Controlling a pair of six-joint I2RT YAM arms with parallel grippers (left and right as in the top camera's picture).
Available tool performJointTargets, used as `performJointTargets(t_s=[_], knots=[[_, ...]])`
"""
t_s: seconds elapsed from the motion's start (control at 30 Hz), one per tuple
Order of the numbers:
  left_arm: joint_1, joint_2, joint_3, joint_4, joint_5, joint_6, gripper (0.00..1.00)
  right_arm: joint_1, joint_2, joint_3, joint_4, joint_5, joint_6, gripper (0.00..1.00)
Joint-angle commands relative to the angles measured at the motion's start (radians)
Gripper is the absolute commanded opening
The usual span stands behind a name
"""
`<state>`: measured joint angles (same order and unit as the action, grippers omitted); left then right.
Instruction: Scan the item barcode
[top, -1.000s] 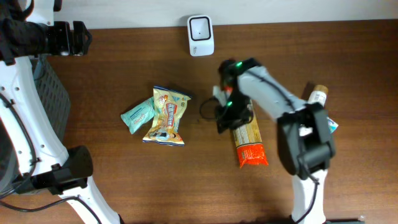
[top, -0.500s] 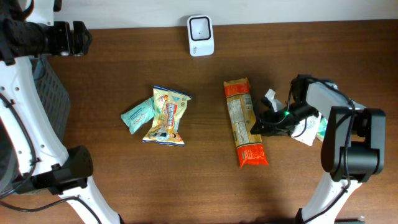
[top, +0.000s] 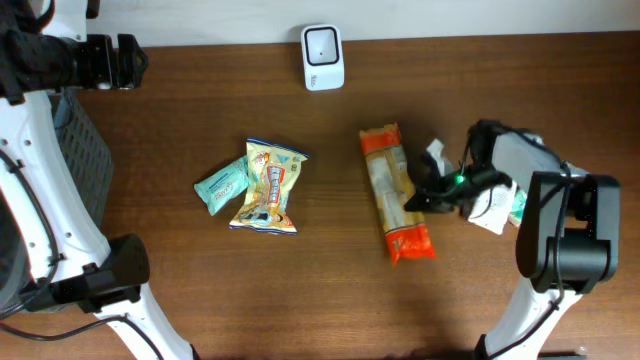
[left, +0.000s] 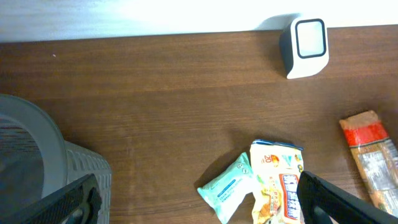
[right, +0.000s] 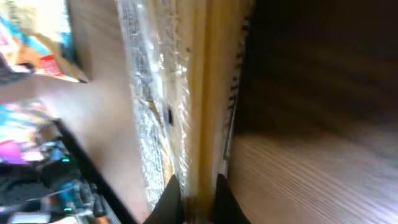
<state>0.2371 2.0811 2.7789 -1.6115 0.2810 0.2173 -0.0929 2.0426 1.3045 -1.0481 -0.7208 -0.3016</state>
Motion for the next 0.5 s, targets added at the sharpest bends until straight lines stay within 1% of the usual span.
performJointTargets(t_s=[0.0,0.07,0.1,0.17,0.2,0.27,0.33,0.37,0.47], knots=[[0.002,-0.009,0.003,0.001,0.008,0.005,0.99,0.082,-0.101,0.182,-0.075,0.283,0.114,0.04],[0.002,-0.010,0.003,0.001,0.008,0.006,0.99,0.181,-0.128,0.238,-0.095,0.486,0.228,0.04],[0.002,-0.010,0.003,0.001,0.008,0.005,0.99,0.280,-0.129,0.245,-0.100,0.682,0.323,0.04],[0.002,-0.010,0.003,0.001,0.008,0.006,0.99,0.404,-0.111,0.226,-0.099,0.876,0.423,0.04],[0.002,-0.010,0.003,0.001,0.008,0.005,0.99,0.467,-0.100,0.210,-0.089,0.929,0.456,0.04],[0.002,-0.010,0.003,0.001,0.008,0.006,0.99,0.541,-0.078,0.175,-0.052,0.941,0.476,0.05],[0.002,-0.009,0.003,0.001,0.008,0.005,0.99,0.591,-0.051,0.158,-0.040,0.935,0.495,0.19],[0.002,-0.010,0.003,0.001,0.008,0.005,0.99,0.629,-0.025,0.158,-0.039,0.934,0.502,0.23],[0.002,-0.009,0.003,0.001,0.008,0.005,0.99,0.675,-0.005,0.158,-0.029,0.900,0.502,0.24]])
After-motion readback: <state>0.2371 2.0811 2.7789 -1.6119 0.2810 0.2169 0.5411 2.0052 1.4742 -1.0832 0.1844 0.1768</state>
